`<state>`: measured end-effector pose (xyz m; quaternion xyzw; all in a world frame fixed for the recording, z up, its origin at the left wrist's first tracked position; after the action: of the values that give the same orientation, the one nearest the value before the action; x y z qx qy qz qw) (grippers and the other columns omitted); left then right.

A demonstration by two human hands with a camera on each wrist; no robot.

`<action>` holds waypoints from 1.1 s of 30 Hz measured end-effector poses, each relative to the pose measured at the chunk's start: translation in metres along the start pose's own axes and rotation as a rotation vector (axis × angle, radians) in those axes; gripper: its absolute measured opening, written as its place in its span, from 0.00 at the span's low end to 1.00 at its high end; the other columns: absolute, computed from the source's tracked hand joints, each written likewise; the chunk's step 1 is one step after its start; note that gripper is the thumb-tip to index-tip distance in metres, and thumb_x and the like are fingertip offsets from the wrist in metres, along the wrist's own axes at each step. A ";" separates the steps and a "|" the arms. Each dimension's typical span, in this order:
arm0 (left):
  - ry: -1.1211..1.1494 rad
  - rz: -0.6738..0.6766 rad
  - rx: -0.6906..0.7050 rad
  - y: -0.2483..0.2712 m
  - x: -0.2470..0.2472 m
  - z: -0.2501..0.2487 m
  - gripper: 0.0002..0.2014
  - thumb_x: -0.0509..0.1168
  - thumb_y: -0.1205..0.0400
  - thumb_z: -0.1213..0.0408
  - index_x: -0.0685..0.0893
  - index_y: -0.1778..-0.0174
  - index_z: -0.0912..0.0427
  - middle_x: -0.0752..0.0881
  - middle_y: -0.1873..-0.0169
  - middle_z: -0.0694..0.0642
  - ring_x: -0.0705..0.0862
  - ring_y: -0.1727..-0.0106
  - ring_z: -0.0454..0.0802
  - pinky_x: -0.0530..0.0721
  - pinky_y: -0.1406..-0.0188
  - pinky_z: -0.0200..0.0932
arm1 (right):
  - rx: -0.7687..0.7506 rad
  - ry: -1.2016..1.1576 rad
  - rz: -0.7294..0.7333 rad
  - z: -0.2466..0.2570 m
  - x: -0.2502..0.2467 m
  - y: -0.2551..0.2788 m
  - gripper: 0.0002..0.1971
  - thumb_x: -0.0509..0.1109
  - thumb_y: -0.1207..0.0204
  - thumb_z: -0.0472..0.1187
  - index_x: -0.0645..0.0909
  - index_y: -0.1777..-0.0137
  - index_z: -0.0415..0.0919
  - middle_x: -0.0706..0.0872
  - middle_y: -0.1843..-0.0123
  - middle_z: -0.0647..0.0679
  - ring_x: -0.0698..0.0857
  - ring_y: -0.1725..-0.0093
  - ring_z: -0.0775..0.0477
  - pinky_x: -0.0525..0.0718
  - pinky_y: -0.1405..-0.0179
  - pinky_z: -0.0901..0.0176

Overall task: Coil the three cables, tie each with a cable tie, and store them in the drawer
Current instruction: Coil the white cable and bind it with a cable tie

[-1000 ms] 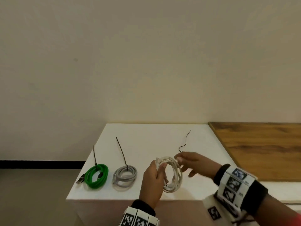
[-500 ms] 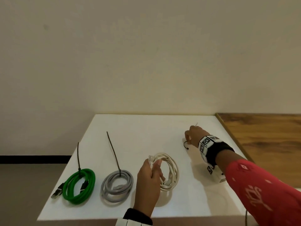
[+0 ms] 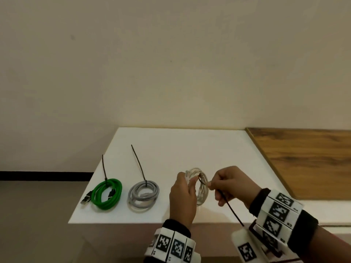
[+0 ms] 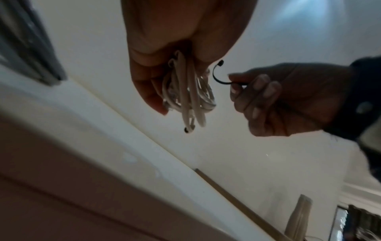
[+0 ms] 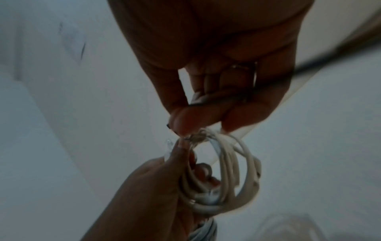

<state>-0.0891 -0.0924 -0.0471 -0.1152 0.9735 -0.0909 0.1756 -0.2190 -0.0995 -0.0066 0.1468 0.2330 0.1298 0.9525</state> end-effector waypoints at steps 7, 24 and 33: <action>-0.091 0.013 0.087 0.041 -0.003 -0.042 0.09 0.55 0.17 0.56 0.69 0.56 0.58 0.78 0.65 0.54 0.77 0.64 0.53 0.67 0.67 0.40 | 0.189 -0.149 -0.141 -0.022 -0.006 0.060 0.09 0.65 0.29 0.28 0.76 0.70 0.29 0.72 0.88 0.46 0.68 0.89 0.50 0.71 0.85 0.69; -0.086 0.081 0.161 0.099 -0.010 -0.089 0.07 0.55 0.17 0.56 0.65 0.57 0.53 0.78 0.68 0.45 0.77 0.67 0.39 0.71 0.74 0.30 | 0.116 -0.655 -0.143 -0.011 0.020 0.134 0.11 0.60 0.21 0.28 0.80 0.63 0.33 0.80 0.74 0.45 0.78 0.77 0.51 0.81 0.74 0.62; -0.027 0.057 0.265 0.112 -0.016 -0.102 0.10 0.57 0.17 0.60 0.64 0.61 0.44 0.78 0.69 0.42 0.78 0.68 0.38 0.72 0.71 0.27 | 0.089 -0.384 -0.187 -0.010 0.005 0.161 0.08 0.65 0.27 0.27 0.80 0.66 0.28 0.78 0.82 0.43 0.76 0.85 0.49 0.77 0.80 0.63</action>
<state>-0.1331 0.0332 0.0273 -0.0647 0.9533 -0.2123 0.2050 -0.2484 0.0531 0.0382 0.1884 0.0652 -0.0001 0.9799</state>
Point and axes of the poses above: each hand's wrist, its own y-axis away from the middle knuckle, its own x-axis out of the palm, z = x × y, the point moved 7 cm from there along -y, towards the middle knuckle
